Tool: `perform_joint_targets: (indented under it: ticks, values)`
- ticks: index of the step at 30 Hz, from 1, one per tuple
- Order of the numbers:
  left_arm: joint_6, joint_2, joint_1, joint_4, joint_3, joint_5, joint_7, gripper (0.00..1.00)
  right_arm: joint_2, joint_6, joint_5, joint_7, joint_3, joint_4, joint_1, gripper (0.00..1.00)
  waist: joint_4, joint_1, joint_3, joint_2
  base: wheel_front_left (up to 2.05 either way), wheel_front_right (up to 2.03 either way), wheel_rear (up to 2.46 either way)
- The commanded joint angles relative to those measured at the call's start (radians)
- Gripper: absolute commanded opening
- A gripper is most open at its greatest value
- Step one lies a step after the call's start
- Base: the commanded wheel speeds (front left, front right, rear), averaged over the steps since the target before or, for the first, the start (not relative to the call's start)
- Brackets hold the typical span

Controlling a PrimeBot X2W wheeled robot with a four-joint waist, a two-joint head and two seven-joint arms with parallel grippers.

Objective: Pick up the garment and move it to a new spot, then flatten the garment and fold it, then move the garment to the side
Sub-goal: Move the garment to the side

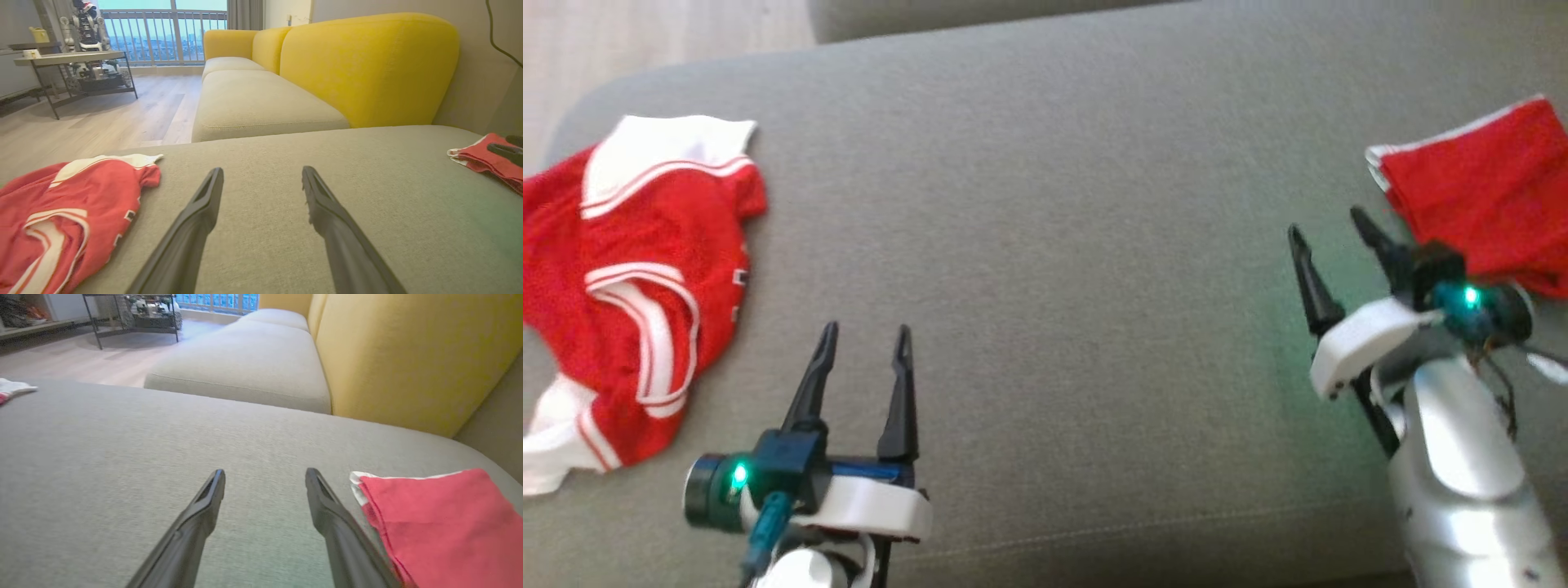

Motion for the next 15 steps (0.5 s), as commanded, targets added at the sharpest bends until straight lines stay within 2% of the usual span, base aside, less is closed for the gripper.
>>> perform_joint_targets:
  ticks: [1,10,15]
  values:
    - [0.008,-0.004,-0.012,-0.04,0.042,-0.006,-0.012,1.0,0.008,-0.001,0.007,-0.012,0.028,-0.053,0.008,1.0,0.035,0.0001,-0.035,0.0,0.0,0.0,0.0]
    - [0.01,-0.01,0.066,-0.037,0.091,-0.035,-0.012,1.0,0.012,-0.001,0.123,-0.015,0.06,-0.399,0.303,1.0,0.108,0.0001,-0.139,0.0,0.0,0.0,0.0]
    - [-0.013,-0.01,0.102,-0.037,0.129,-0.042,-0.012,1.0,0.012,-0.001,0.183,-0.015,0.043,-0.492,0.441,1.0,0.115,0.0001,-0.174,0.0,0.0,0.0,0.0]
